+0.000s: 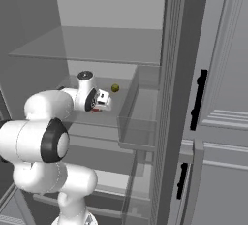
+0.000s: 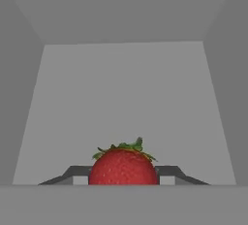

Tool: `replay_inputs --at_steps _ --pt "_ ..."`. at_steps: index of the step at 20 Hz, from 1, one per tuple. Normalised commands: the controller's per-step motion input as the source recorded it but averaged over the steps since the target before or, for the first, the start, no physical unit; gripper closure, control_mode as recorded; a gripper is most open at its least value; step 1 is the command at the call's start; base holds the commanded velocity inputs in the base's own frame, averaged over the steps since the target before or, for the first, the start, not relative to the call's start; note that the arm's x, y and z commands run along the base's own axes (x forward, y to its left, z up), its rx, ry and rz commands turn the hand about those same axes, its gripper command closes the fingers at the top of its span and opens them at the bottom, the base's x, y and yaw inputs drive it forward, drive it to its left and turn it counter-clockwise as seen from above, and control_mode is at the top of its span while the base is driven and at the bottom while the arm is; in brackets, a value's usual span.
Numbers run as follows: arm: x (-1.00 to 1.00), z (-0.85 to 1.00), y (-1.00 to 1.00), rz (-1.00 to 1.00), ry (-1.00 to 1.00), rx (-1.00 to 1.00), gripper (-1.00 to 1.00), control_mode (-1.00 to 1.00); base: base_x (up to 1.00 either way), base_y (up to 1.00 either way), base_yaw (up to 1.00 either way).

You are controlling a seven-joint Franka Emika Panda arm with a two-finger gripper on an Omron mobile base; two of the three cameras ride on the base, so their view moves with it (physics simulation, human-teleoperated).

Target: Take the strawberry from the fridge and place it on top of the pancake, located on the dining counter.

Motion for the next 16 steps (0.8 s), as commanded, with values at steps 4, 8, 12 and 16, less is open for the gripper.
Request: replay_inputs --at_steps 4,8,12,16 --pt "-0.94 0.71 0.00 0.00 -0.01 0.00 1.00 -1.00 0.00 0.00 0.00" --pt "-0.77 1.00 0.00 0.00 0.00 0.00 1.00 -1.00 0.00 0.00 0.00" --pt "-0.81 0.96 0.00 0.00 0.02 0.00 1.00 -1.00 0.00 0.00 0.00" --pt "-0.90 0.73 0.00 0.00 0.00 0.00 1.00 -1.00 0.00 0.00 0.00"
